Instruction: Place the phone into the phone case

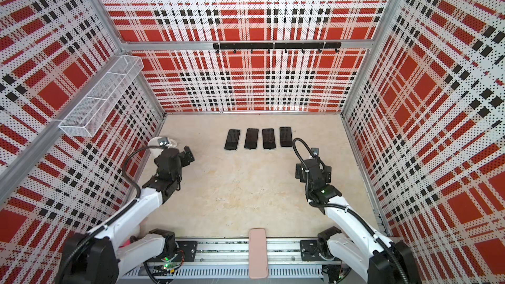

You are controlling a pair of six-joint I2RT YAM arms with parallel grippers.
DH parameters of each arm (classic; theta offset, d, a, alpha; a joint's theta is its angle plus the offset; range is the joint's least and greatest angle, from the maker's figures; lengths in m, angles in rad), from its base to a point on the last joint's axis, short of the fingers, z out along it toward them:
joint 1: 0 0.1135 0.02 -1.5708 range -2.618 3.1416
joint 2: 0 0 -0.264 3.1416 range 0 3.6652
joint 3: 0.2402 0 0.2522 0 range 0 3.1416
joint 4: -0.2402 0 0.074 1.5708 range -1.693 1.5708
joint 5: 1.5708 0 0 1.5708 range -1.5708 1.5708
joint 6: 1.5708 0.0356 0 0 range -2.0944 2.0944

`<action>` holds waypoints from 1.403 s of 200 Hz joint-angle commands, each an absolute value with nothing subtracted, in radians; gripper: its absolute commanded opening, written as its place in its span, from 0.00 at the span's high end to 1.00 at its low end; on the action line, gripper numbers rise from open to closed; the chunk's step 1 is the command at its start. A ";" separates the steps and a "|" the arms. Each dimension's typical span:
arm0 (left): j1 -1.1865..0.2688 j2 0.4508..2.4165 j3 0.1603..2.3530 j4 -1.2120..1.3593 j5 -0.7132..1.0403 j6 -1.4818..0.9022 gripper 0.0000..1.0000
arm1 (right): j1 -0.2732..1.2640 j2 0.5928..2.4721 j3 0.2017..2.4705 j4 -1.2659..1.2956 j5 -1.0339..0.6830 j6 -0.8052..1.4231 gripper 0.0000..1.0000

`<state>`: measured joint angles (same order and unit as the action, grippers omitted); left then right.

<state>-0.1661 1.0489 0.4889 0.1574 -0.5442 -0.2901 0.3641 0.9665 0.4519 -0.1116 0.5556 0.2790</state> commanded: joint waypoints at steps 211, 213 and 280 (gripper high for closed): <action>-0.071 1.580 0.183 1.466 -0.461 -0.032 0.02 | 0.239 1.544 0.239 1.299 0.540 -0.080 0.00; -0.071 1.582 0.183 1.466 -0.462 -0.031 0.02 | 0.232 1.545 0.235 1.302 0.531 -0.075 0.00; -0.072 1.582 0.182 1.469 -0.462 -0.030 0.02 | 0.095 1.587 0.221 1.325 0.353 0.060 0.00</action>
